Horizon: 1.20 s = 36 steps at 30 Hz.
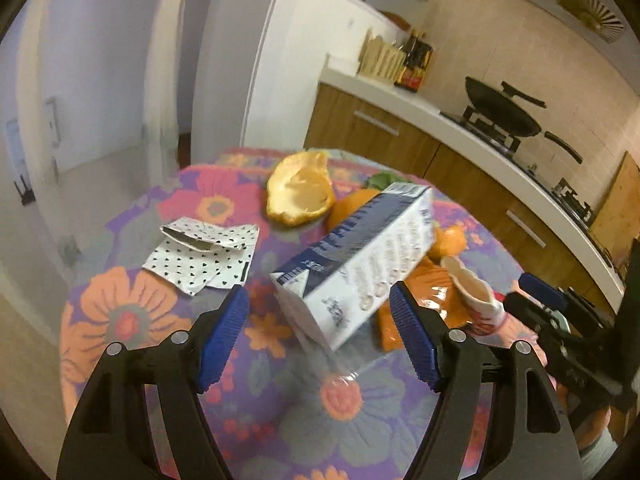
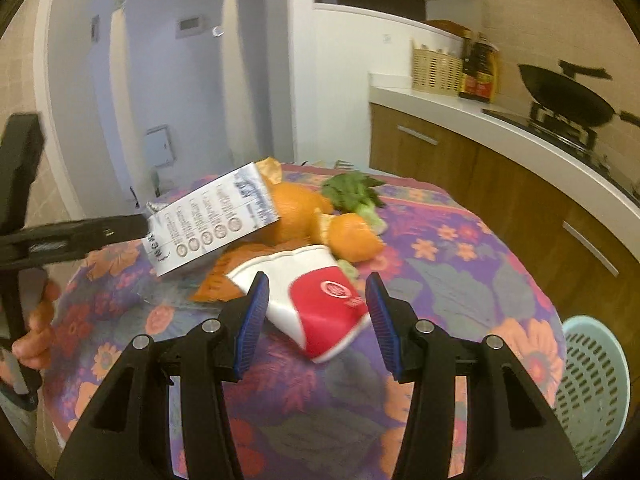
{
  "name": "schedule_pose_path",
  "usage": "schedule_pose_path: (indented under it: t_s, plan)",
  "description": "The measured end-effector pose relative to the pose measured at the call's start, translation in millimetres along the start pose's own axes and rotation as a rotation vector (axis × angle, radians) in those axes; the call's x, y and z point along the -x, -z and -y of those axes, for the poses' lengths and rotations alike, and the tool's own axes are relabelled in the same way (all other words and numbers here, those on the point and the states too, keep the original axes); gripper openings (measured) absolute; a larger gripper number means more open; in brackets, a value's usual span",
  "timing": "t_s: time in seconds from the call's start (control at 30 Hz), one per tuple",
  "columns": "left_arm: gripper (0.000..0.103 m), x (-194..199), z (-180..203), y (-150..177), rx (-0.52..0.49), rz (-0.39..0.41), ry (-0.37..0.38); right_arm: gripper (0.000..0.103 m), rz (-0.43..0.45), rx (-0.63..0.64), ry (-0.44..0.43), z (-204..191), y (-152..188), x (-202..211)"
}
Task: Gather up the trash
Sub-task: 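Return both tools to the table and grasp the blue milk carton with the left tool, then grasp the red-and-white paper cup with the right tool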
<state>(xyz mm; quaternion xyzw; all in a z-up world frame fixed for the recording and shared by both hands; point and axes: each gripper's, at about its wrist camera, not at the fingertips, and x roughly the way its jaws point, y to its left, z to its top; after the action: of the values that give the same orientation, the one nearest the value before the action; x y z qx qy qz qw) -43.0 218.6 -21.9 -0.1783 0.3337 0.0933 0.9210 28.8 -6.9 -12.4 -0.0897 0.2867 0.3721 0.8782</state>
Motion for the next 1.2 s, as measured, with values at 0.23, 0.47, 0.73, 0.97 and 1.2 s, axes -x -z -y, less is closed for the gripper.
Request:
schedule_pose_path:
  t_s: [0.23, 0.47, 0.73, 0.97, 1.2]
  plan:
    - [0.076, -32.2, -15.8, -5.0, 0.017, -0.053, 0.034, 0.047, -0.030, 0.024, 0.020, -7.1, 6.2, -16.8]
    - [0.075, -40.2, -14.4, -4.5, 0.046, -0.013, 0.156, 0.056, -0.039, 0.022, -0.014, -4.7, 7.9, -17.7]
    - [0.069, -36.5, -3.2, 1.7, 0.034, -0.006, 0.253, 0.070, -0.025, -0.038, -0.042, 7.9, 8.5, -11.2]
    - [0.062, -37.7, 18.3, 5.9, -0.071, 0.003, 0.157, 0.074, 0.021, 0.033, 0.014, -3.7, 10.4, -0.5]
    - [0.051, -40.5, 19.9, 9.0, -0.055, 0.012, 0.143, 0.074, 0.008, 0.137, 0.083, -24.4, 12.8, -6.3]
